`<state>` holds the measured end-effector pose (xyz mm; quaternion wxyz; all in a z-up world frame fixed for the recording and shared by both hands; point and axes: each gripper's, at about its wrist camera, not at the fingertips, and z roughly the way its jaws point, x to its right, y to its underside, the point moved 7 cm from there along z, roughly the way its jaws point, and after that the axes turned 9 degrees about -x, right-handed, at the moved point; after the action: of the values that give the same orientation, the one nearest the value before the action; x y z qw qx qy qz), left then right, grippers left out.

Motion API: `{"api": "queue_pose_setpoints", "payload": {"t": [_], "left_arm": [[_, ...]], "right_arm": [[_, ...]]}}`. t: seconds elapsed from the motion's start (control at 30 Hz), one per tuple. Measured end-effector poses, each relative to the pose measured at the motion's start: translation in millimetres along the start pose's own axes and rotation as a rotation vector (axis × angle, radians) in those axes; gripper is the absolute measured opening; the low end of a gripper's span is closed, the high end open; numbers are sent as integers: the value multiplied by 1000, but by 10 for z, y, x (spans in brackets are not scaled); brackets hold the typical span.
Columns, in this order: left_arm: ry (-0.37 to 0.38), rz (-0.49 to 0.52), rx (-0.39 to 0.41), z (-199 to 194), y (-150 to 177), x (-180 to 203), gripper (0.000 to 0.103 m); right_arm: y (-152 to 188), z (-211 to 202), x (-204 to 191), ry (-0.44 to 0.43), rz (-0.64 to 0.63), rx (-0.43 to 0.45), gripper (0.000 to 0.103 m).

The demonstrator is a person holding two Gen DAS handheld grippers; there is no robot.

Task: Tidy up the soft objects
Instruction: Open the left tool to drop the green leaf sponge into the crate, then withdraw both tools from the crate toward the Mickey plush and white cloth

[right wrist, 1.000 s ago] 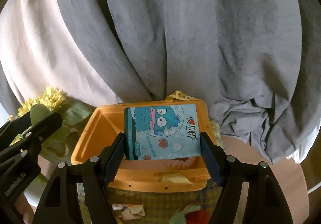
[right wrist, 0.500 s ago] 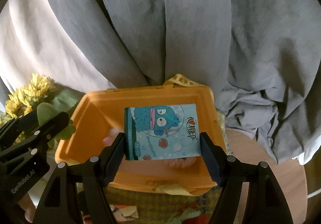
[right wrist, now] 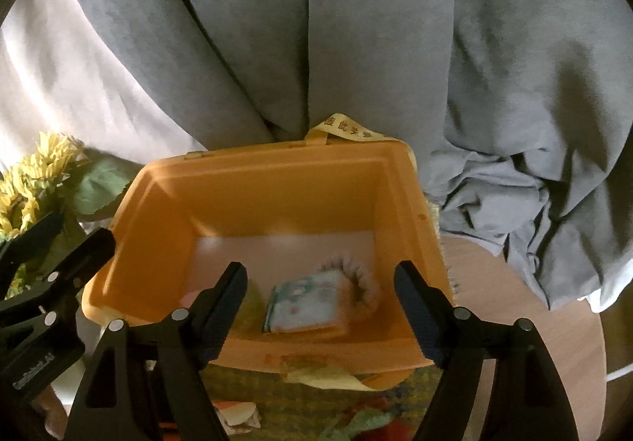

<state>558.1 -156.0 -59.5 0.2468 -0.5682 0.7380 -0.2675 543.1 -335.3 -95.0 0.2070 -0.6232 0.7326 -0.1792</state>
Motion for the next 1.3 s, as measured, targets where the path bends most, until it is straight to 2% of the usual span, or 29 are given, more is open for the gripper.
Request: {"api": "queue_pose_setpoints", "payload": {"t": [0.1, 0.4, 0.83, 1.0, 1.3], "left_arm": [[-37, 2, 12, -101, 53, -42, 102], [-130, 7, 80, -567, 227, -146, 103], [-135, 1, 169, -1195, 523, -112, 103], [-109, -12, 166, -1298, 701, -95, 103], [-112, 11, 149, -1313, 1125, -81, 103]], "right_arm": [[40, -115, 1, 21, 0, 21, 78], [248, -529, -11, 53, 11, 79, 78], [695, -986, -30, 32, 42, 111, 78], [858, -1117, -16, 34, 50, 122, 78], [1217, -1209, 16, 79, 46, 145, 78]]}}
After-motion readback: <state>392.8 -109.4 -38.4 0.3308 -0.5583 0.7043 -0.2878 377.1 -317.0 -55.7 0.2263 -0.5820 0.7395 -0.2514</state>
